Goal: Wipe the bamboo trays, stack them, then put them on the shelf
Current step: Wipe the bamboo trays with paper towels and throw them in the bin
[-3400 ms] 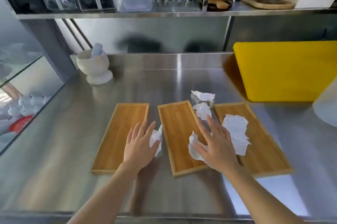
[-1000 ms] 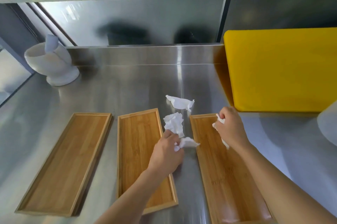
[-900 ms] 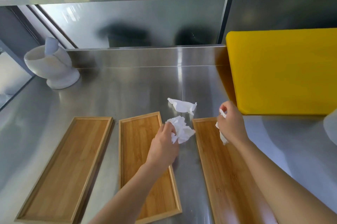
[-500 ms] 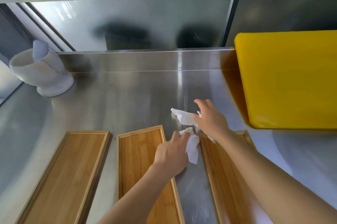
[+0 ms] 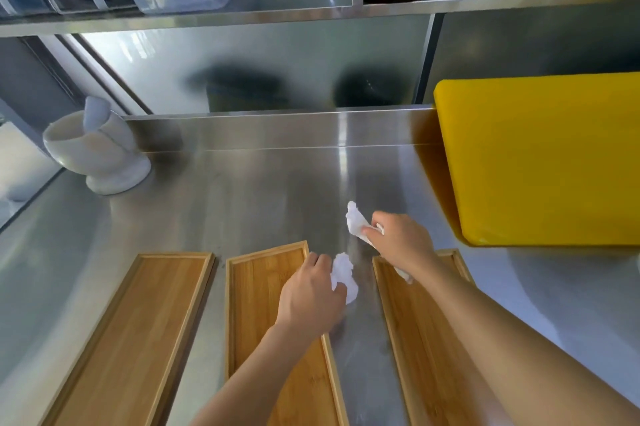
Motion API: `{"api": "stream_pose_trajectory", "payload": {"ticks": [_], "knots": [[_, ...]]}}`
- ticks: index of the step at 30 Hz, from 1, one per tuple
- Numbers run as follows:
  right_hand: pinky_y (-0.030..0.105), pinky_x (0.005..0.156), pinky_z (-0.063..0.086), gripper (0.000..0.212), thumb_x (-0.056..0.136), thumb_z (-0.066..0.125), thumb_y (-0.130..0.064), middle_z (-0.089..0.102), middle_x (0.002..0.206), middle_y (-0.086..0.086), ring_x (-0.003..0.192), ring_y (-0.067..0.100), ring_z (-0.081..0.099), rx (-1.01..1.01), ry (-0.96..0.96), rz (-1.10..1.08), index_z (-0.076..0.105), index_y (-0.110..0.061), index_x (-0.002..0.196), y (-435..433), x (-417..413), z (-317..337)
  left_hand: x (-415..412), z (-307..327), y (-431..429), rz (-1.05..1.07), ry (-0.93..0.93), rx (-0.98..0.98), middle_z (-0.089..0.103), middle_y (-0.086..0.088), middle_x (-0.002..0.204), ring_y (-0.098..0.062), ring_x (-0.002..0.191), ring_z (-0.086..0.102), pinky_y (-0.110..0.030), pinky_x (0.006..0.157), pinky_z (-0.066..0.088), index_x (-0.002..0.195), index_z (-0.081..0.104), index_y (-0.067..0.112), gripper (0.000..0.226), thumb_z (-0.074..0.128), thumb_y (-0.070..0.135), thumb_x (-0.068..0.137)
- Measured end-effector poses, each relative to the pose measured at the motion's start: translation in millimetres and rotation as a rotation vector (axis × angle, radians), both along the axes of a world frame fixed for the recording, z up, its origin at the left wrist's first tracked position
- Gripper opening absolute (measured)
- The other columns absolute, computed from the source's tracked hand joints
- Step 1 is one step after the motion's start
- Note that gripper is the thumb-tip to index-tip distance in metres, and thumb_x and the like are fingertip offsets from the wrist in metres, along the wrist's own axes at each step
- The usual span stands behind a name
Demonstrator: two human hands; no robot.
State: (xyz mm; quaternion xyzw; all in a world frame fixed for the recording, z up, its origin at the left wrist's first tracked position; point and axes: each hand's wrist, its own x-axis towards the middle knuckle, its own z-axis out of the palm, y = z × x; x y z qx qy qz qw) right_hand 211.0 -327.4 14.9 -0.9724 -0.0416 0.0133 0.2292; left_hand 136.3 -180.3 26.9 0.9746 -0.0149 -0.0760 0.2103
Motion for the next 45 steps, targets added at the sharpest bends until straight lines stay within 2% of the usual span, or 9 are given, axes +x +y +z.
{"api": "stream_pose_trajectory", "payload": {"ticks": [4, 9, 12, 18, 25, 33, 39, 42, 45], "knots": [[0.018, 0.047, 0.027, 0.022, 0.092, 0.046, -0.032, 0.051, 0.074, -0.003, 0.068, 0.012, 0.05, 0.067, -0.11, -0.034, 0.053, -0.016, 0.079, -16.2, -32.6, 16.8, -21.8, 10.4, -3.4, 0.097, -0.03, -0.15, 0.064, -0.008, 0.1, -0.017, 0.075, 0.056, -0.016, 0.052, 0.038, 0.11, 0.049, 0.008, 0.023, 0.047, 0.014, 0.088], [0.017, 0.048, 0.029, 0.024, 0.092, 0.044, -0.03, 0.061, 0.083, 0.004, 0.07, 0.012, 0.048, 0.055, -0.167, -0.154, 0.059, -0.011, 0.09, -42.4, -87.0, 30.4, -53.0, 16.0, -18.8, 0.103, -0.047, -0.357, 0.047, 0.002, 0.067, -0.013, 0.055, 0.044, -0.023, 0.046, 0.033, 0.099, 0.045, 0.01, 0.014, 0.043, 0.004, 0.087], [0.018, 0.048, 0.023, 0.022, 0.092, 0.043, -0.031, 0.062, 0.087, 0.003, 0.074, 0.015, 0.045, 0.066, -0.167, -0.26, 0.058, -0.015, 0.086, -61.8, -131.1, 37.6, -74.6, 23.3, -33.2, 0.025, -0.019, -0.455, 0.048, 0.001, 0.07, -0.015, 0.057, 0.047, -0.03, 0.047, 0.041, 0.096, 0.043, 0.013, 0.013, 0.042, 0.004, 0.087], [0.03, 0.046, 0.019, 0.047, 0.09, 0.048, -0.027, 0.032, 0.053, -0.007, 0.065, 0.025, 0.04, 0.126, -0.138, -0.54, 0.026, -0.023, 0.049, -90.5, -241.0, 51.5, -129.3, 27.9, -53.3, -0.196, 0.072, -0.46, 0.057, -0.007, 0.096, -0.022, 0.077, 0.055, -0.029, 0.053, 0.044, 0.107, 0.042, 0.014, 0.021, 0.039, 0.008, 0.087], [0.032, 0.055, 0.029, 0.04, 0.088, 0.049, -0.031, 0.045, 0.058, 0.004, 0.063, 0.028, 0.045, 0.168, -0.108, -0.837, 0.034, -0.016, 0.055, -114.1, -376.0, 26.7, -215.9, 11.5, -74.2, -0.405, 0.222, -0.441, 0.06, -0.014, 0.108, -0.033, 0.094, 0.058, -0.04, 0.078, 0.049, 0.116, 0.043, 0.013, 0.027, 0.041, 0.012, 0.088], [0.028, 0.046, 0.024, 0.04, 0.084, 0.048, -0.023, 0.033, 0.052, -0.004, 0.055, 0.02, 0.034, 0.252, -0.093, -1.126, 0.026, -0.022, 0.051, -156.5, -511.8, 4.2, -298.2, 3.0, -133.6, -0.448, 0.743, -0.548, 0.067, -0.016, 0.097, -0.031, 0.082, 0.063, -0.032, 0.061, 0.04, 0.099, 0.059, 0.013, 0.039, 0.045, 0.012, 0.063], [0.027, 0.047, 0.024, 0.035, 0.083, 0.048, -0.023, 0.037, 0.055, -0.006, 0.052, 0.015, 0.036, 0.265, 0.003, -1.158, 0.031, -0.023, 0.053, -196.9, -596.8, -25.2, -359.6, -33.6, -176.4, -0.341, 0.886, -0.691, 0.066, -0.007, 0.101, -0.03, 0.095, 0.065, -0.041, 0.08, 0.049, 0.108, 0.056, 0.032, 0.043, 0.052, 0.012, 0.071], [0.028, 0.047, 0.024, 0.028, 0.082, 0.048, -0.022, 0.038, 0.058, -0.002, 0.052, 0.017, 0.034, 0.247, 0.073, -1.193, 0.034, -0.015, 0.058, -215.0, -634.3, -46.9, -397.3, -53.1, -195.8, -0.348, 0.902, -0.731, 0.052, 0.004, 0.108, -0.024, 0.09, 0.057, -0.035, 0.065, 0.049, 0.117, 0.043, 0.036, 0.051, 0.046, 0.0, 0.082], [0.029, 0.047, 0.024, 0.027, 0.082, 0.048, -0.021, 0.038, 0.059, 0.0, 0.052, 0.019, 0.035, 0.249, 0.151, -1.191, 0.035, -0.013, 0.061, -223.3, -662.8, -70.5, -422.6, -74.7, -205.4, -0.364, 0.952, -0.685, 0.044, -0.013, 0.126, -0.03, 0.095, 0.049, -0.035, 0.069, 0.045, 0.11, 0.044, 0.035, 0.059, 0.051, 0.002, 0.062]]}}
